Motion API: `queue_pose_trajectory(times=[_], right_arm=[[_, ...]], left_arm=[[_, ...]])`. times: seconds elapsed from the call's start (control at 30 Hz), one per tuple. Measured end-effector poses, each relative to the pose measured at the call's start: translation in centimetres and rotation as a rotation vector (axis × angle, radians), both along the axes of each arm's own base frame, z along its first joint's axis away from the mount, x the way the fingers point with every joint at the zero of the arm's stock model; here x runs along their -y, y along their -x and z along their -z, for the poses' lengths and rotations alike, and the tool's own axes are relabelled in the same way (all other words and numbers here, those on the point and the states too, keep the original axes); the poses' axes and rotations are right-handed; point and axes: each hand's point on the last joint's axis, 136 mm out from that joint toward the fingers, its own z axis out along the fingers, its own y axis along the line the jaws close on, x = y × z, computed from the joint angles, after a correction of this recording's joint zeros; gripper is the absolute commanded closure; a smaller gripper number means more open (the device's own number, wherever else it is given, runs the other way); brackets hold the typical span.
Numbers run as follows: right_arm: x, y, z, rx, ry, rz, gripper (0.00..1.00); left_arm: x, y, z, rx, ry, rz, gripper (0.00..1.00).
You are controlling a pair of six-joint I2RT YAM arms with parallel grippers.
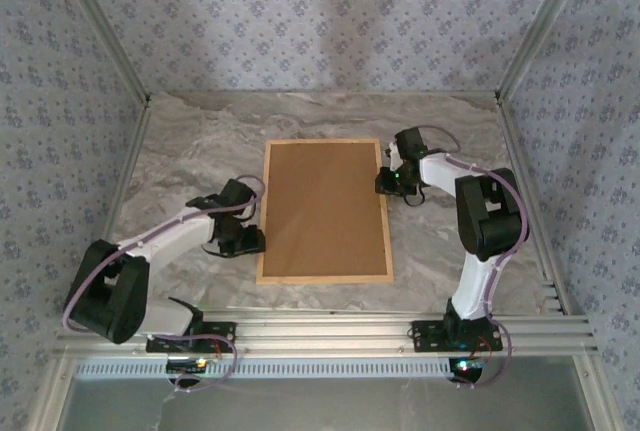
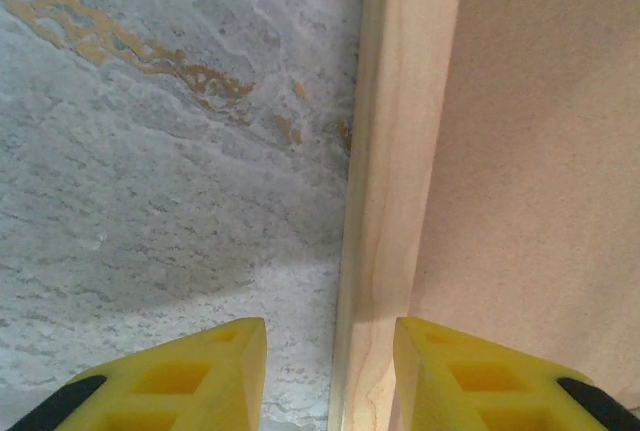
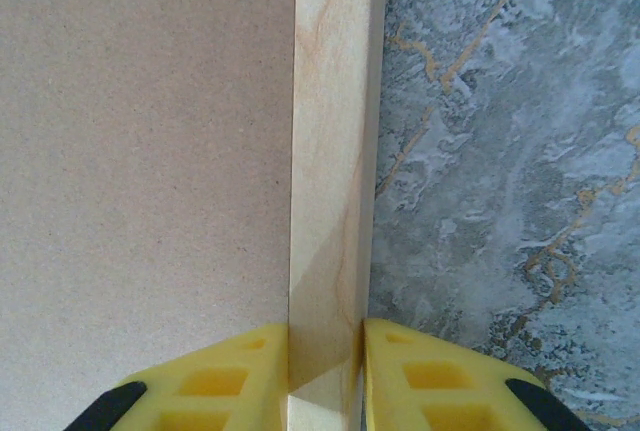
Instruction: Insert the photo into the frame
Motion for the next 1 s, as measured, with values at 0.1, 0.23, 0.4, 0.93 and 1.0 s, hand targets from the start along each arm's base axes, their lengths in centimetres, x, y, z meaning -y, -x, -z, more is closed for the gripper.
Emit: queue_pose_trajectory(times=[0.1, 0.23, 0.4, 0.93, 1.0], right_arm=[[0.0, 0.0, 0.0, 0.0, 0.0, 0.0, 0.75], [0.0, 0.0, 0.0, 0.0, 0.0, 0.0, 0.75], [0.0, 0.0, 0.0, 0.0, 0.0, 0.0, 0.75], [0.0, -0.1, 0.0, 0.006, 0.0, 0.001, 0.75], [0.1, -0.3, -0.1, 0.013, 0.002, 0.004, 0.75]], left_arm=[[0.2, 0.2, 0.3, -0.017, 0.0, 0.01, 0.61], [0.3, 0.4, 0.6, -0.031, 0.001, 0.015, 0.61], [0.3, 0.4, 0.8, -0.038, 0.001, 0.016, 0.61], [0.8, 0.5, 1.2, -0.044, 0.007, 0.04, 0.54], [1.0, 0.5, 1.2, -0.039, 0.003, 0.052, 0.52]])
